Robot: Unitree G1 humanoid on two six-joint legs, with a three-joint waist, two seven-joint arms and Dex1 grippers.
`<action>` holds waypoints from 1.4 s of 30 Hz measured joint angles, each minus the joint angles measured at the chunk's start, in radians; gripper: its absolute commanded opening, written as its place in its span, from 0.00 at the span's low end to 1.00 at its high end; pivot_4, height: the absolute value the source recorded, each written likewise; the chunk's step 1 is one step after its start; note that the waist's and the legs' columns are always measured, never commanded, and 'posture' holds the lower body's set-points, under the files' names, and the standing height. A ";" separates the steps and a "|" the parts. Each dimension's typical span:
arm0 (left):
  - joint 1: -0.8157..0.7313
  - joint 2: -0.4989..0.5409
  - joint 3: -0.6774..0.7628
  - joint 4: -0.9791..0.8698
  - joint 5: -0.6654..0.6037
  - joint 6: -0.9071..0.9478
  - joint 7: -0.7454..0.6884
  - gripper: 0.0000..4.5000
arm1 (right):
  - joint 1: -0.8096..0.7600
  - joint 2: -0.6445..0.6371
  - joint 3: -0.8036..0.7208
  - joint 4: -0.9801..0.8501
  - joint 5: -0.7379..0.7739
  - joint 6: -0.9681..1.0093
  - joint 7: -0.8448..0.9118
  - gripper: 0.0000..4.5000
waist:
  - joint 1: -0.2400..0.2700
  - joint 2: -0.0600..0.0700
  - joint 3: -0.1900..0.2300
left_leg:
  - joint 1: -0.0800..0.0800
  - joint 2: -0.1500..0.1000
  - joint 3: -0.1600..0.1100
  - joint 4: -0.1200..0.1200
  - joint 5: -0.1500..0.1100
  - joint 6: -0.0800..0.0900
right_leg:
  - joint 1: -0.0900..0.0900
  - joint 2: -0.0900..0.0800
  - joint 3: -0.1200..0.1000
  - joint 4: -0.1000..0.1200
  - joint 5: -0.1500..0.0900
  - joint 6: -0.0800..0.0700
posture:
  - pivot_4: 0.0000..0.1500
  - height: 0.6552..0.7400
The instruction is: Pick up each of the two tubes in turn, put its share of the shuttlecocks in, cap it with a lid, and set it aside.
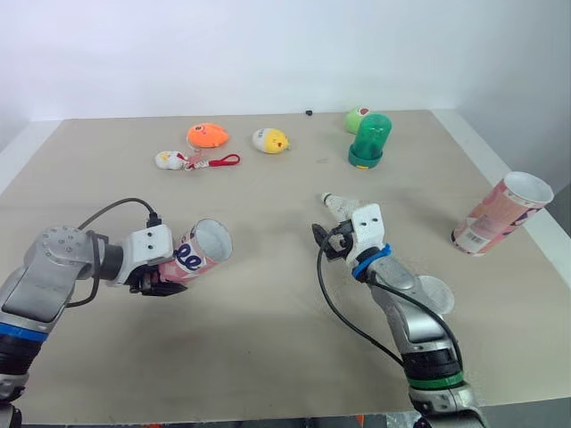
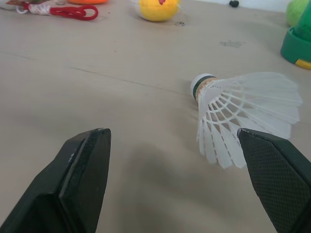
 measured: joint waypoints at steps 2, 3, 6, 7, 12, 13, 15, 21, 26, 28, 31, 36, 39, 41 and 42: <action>0.000 0.001 0.000 0.000 0.000 0.000 0.000 0.67 | -0.038 0.012 -0.008 0.062 0.000 -0.019 0.000 0.99 | -0.001 0.000 0.000 | 0.000 0.000 0.000 0.000 0.000 0.000 | 0.000 0.000 0.000 0.000 0.000 0.000 | 1.00 1.00; 0.001 0.002 0.001 -0.001 0.000 0.001 0.000 0.67 | -0.056 0.016 -0.010 0.090 0.001 -0.031 0.001 0.99 | -0.001 0.000 0.000 | 0.000 0.000 0.000 0.000 0.000 0.000 | 0.000 0.000 0.000 0.000 0.000 0.000 | 1.00 1.00; 0.001 0.003 0.002 -0.001 -0.001 0.002 0.000 0.67 | -0.120 0.028 -0.024 0.179 0.002 -0.054 0.002 0.99 | -0.002 0.000 0.000 | 0.000 0.000 0.000 0.000 0.000 0.000 | 0.000 0.000 0.000 0.000 0.000 0.000 | 1.00 1.00; 0.002 0.004 0.002 -0.002 -0.001 0.002 0.000 0.67 | -0.142 0.033 -0.034 0.212 0.004 -0.069 0.002 0.94 | -0.002 0.000 0.000 | 0.000 0.000 0.000 0.000 0.000 0.000 | 0.000 0.000 0.000 0.000 0.000 0.000 | 1.00 1.00; 0.005 0.006 0.003 -0.004 -0.003 0.003 0.001 0.67 | -0.216 0.052 -0.066 0.352 0.013 -0.119 0.002 0.53 | -0.003 0.000 0.000 | 0.001 0.000 0.000 0.000 0.000 0.000 | 0.001 0.000 0.000 0.000 0.000 0.000 | 1.00 1.00; 0.005 0.006 0.004 -0.004 -0.003 0.003 0.001 0.67 | -0.219 0.053 -0.068 0.357 0.014 -0.121 0.002 0.44 | -0.003 0.000 0.000 | 0.001 0.000 0.000 0.000 0.000 0.000 | 0.001 0.000 0.000 0.000 0.000 0.000 | 1.00 1.00; 0.007 0.006 0.005 -0.006 -0.004 0.003 0.001 0.67 | -0.225 0.057 -0.076 0.374 0.019 -0.124 0.004 0.25 | -0.003 0.000 0.000 | 0.000 0.000 0.000 0.000 0.000 0.000 | 0.001 0.000 0.000 0.000 0.000 0.000 | 1.00 1.00; 0.010 0.006 0.009 -0.009 -0.013 0.013 0.004 0.67 | -0.208 0.047 -0.089 0.341 0.052 -0.120 0.053 0.02 | -0.003 0.000 0.000 | 0.000 0.000 0.000 0.000 0.000 0.000 | 0.001 0.000 0.001 0.000 0.000 0.001 | 1.00 1.00; 0.009 0.006 0.009 -0.009 -0.019 0.018 0.003 0.67 | -0.174 -0.038 -0.047 0.080 0.235 -0.010 0.315 0.02 | -0.003 0.002 0.001 | -0.001 0.000 0.000 -0.001 0.000 0.000 | 0.000 0.000 0.001 0.000 0.000 0.003 | 1.00 1.00; 0.005 0.006 0.006 -0.007 -0.019 0.024 0.003 0.67 | -0.166 -0.089 0.010 -0.121 0.358 0.077 0.460 0.02 | -0.003 0.002 0.001 | 0.000 0.000 -0.001 -0.001 -0.001 0.001 | 0.001 0.001 0.000 0.000 0.000 0.005 | 1.00 1.00; -0.003 0.001 -0.002 -0.001 -0.018 0.024 0.008 0.67 | -0.179 -0.110 0.106 -0.269 0.428 0.163 0.548 0.02 | 0.000 0.002 0.001 | 0.003 0.000 -0.003 0.000 -0.001 0.002 | 0.004 0.001 -0.002 0.000 -0.002 0.001 | 1.00 1.00; -0.022 -0.002 -0.020 0.010 -0.017 0.023 0.006 0.67 | -0.262 -0.119 0.267 -0.290 0.371 0.198 0.595 0.02 | 0.001 0.002 0.001 | 0.003 -0.002 -0.002 0.001 0.000 0.001 | 0.004 -0.002 -0.002 0.000 -0.002 0.001 | 1.00 1.00; -0.023 -0.002 -0.019 0.020 -0.021 0.023 0.003 0.67 | -0.297 -0.118 0.303 -0.272 0.322 0.179 0.605 0.02 | 0.001 0.001 0.001 | 0.002 -0.002 -0.002 0.001 0.000 0.001 | 0.004 -0.003 -0.002 0.000 -0.002 0.002 | 1.00 1.00; -0.026 -0.002 -0.019 0.017 -0.021 0.023 0.003 0.67 | -0.303 -0.105 0.331 -0.250 0.305 0.181 0.612 0.08 | 0.001 0.001 0.000 | 0.002 -0.002 -0.002 0.000 0.000 0.001 | 0.003 -0.002 -0.002 0.000 -0.002 0.001 | 1.00 1.00; -0.026 -0.002 -0.019 0.016 -0.021 0.023 0.004 0.67 | -0.303 -0.099 0.341 -0.243 0.304 0.183 0.613 0.17 | 0.002 0.001 0.000 | 0.002 -0.002 -0.002 0.000 0.000 0.001 | 0.003 -0.002 -0.002 0.000 -0.003 0.001 | 1.00 1.00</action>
